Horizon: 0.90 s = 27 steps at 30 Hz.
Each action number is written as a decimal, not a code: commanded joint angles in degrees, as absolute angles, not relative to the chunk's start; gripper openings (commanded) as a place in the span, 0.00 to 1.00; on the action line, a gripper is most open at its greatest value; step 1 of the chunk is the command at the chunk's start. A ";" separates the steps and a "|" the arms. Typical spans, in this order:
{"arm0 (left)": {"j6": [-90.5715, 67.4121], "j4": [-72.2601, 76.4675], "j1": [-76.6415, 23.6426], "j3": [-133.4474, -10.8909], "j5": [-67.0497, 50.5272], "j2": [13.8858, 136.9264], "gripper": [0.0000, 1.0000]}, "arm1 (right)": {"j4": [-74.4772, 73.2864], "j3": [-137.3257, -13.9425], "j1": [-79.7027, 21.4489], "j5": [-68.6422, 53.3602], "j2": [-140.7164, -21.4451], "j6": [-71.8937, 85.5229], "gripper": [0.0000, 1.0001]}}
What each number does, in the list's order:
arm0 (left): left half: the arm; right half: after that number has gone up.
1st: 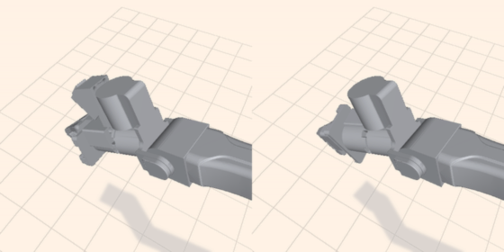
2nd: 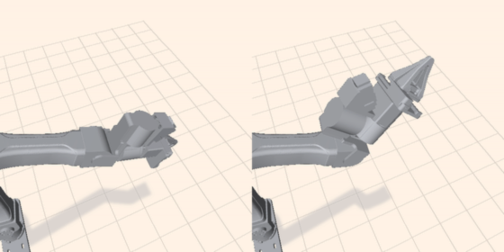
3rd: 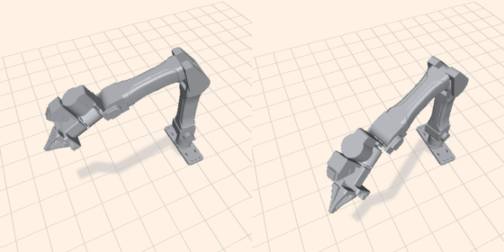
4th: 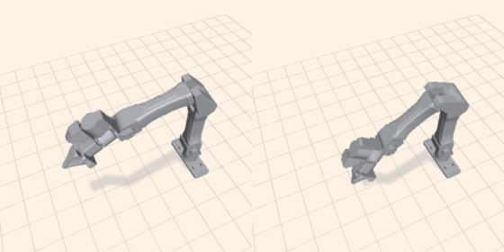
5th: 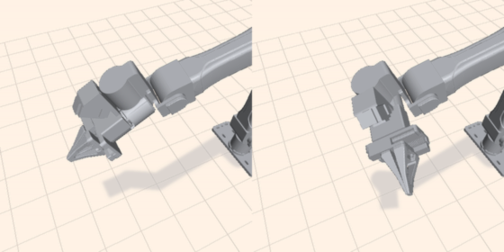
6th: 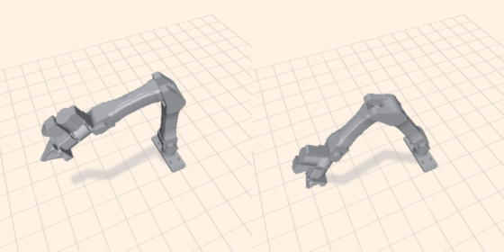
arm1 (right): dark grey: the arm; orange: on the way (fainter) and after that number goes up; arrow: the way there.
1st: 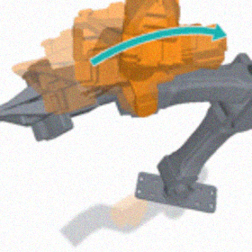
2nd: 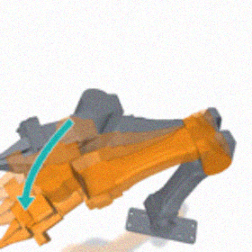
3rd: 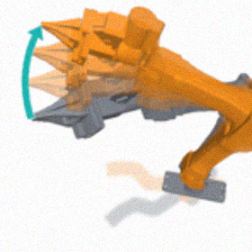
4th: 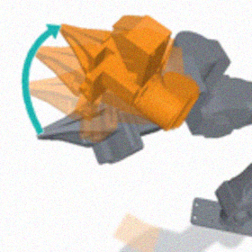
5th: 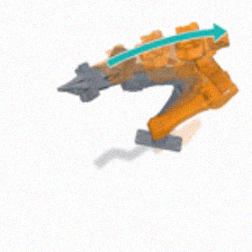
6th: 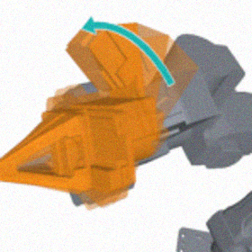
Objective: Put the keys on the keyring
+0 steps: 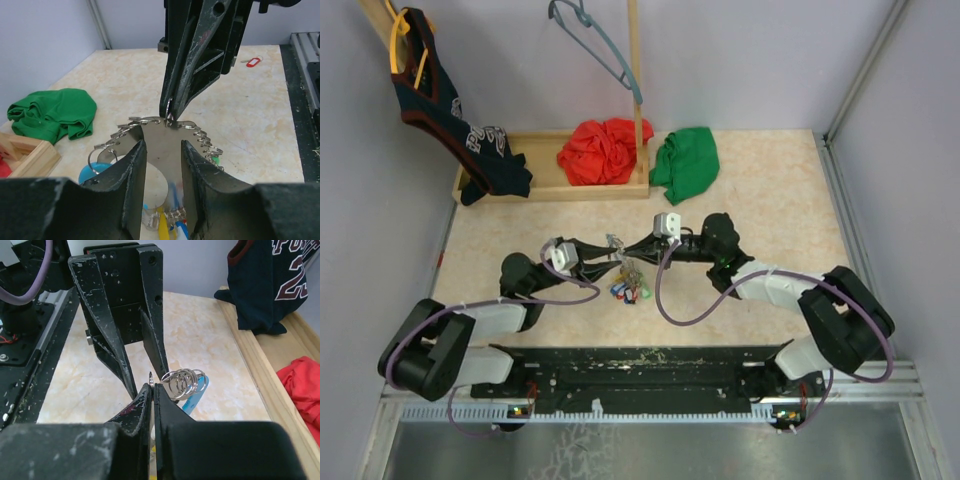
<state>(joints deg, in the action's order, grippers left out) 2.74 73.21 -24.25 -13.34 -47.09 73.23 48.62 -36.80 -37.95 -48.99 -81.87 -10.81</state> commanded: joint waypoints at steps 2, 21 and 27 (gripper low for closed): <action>-0.41 82.49 -24.07 -12.94 -50.11 74.74 0.38 | 56.27 -37.01 -37.57 -50.54 -82.19 -8.59 0.00; -2.56 85.63 -24.14 -14.23 -52.69 78.30 0.24 | 59.97 -36.67 -37.70 -52.96 -84.77 -4.64 0.00; -3.01 86.12 -24.15 -14.12 -53.86 77.60 0.25 | 59.33 -36.41 -37.63 -53.23 -85.04 -5.03 0.00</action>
